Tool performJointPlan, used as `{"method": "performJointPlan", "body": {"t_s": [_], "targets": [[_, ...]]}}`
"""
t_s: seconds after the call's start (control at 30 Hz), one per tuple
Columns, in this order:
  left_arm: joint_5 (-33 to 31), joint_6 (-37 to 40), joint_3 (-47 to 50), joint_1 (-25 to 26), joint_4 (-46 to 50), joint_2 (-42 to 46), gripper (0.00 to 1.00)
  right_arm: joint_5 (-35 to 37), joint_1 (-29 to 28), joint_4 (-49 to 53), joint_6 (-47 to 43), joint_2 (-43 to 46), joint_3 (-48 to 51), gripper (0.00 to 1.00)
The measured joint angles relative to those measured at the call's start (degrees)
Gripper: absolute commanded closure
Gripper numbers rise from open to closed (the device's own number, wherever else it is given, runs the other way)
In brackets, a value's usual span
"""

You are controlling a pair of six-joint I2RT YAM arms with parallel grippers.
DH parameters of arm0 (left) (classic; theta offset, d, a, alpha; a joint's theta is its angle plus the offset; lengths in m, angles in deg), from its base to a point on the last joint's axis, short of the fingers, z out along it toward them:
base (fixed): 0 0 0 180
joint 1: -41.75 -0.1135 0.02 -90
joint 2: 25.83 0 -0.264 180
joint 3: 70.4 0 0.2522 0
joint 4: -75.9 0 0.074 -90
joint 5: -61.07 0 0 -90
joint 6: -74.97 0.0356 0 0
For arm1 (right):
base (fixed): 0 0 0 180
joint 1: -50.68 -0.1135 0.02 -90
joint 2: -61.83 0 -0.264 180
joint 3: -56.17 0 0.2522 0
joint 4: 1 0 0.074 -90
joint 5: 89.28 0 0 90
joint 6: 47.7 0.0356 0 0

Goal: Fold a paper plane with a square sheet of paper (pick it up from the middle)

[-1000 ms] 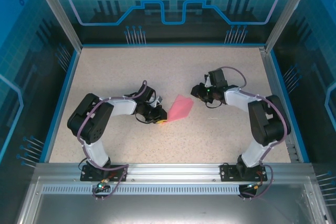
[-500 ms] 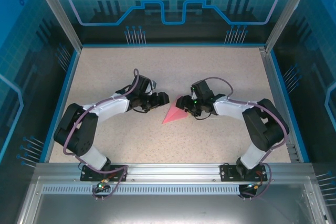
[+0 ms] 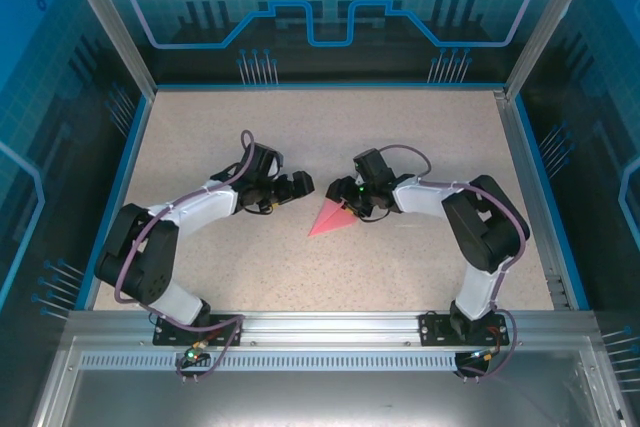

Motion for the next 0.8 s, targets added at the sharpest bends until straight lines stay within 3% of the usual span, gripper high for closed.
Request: {"method": "performJointPlan", "body": {"t_s": [0.13, 0.6, 0.8], "targets": [[0.0, 0.0, 0.2, -0.5, 0.2, 0.0, 0.01, -0.3, 0.0, -2.7, 0.9, -1.0, 0.2, 0.49], [5.3, -3.5, 1.1, -4.8, -0.3, 0.0, 0.01, 0.3, -0.9, -14.3, 5.6, -1.0, 7.4, 0.91], [12.4, -4.9, 2.8, -5.2, -4.7, 0.0, 0.02, -0.4, -0.9, -18.1, 4.8, 1.4, 8.2, 0.96]]}}
